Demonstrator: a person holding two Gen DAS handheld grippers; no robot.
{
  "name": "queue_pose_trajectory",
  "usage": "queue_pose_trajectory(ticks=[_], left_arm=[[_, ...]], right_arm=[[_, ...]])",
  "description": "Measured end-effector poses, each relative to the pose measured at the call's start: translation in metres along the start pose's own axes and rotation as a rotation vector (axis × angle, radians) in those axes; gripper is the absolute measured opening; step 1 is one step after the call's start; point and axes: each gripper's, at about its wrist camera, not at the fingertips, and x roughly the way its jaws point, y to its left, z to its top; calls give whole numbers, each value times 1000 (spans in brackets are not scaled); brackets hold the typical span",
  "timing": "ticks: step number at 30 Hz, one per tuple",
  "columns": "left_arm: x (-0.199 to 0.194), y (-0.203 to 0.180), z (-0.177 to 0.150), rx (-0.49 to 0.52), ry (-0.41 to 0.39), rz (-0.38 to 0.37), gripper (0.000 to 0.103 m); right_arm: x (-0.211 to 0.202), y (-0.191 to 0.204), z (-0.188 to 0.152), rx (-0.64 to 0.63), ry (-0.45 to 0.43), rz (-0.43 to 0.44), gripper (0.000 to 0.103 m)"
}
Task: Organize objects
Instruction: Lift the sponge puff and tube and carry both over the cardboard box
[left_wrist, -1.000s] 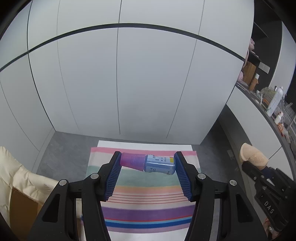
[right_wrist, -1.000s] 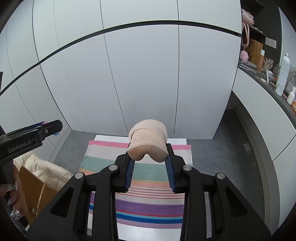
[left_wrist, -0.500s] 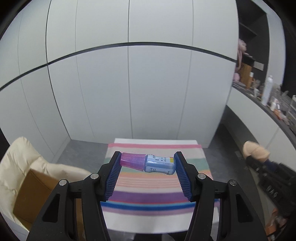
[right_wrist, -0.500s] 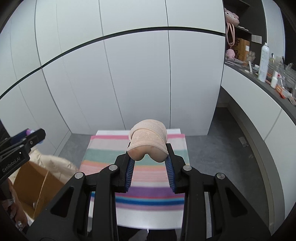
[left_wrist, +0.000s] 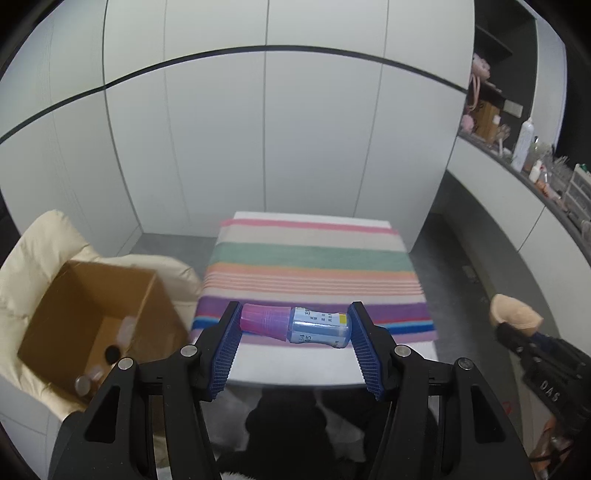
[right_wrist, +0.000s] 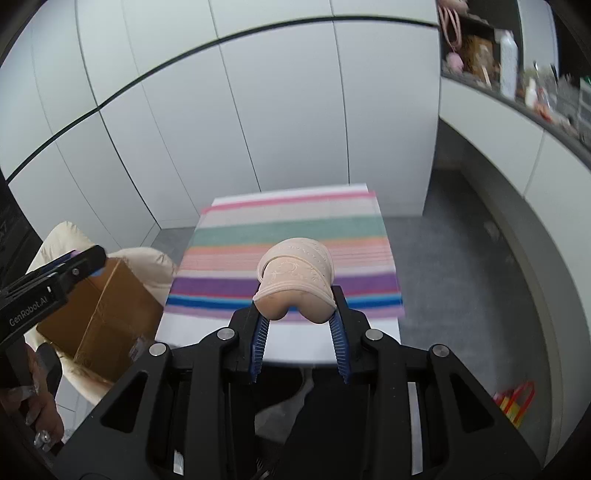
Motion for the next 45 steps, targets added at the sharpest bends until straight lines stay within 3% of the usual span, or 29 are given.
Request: queue_pose_trajectory(ticks=[8, 14, 21, 31, 35, 41, 45], left_arm=[[19, 7, -11, -7, 94, 0, 58], [14, 1, -13, 32, 94, -17, 58], [5, 31, -14, -33, 76, 24, 58], [-9, 95, -27, -157, 67, 89, 59], [-25, 137, -40, -238, 50, 155, 59], [-52, 216, -75, -411, 39, 331, 58], [-68, 244, -94, -423, 24, 518, 59]], right_arm=[[-8, -18, -20, 29, 14, -67, 32], [-21, -20, -8, 44, -17, -95, 32], [-22, 18, -3, -53, -26, -49, 32], [-10, 107, 3, -239, -27, 91, 32], [3, 152, 4, -309, -6, 167, 32], [21, 241, -10, -464, 26, 309, 32], [29, 303, -34, -589, 68, 421, 32]])
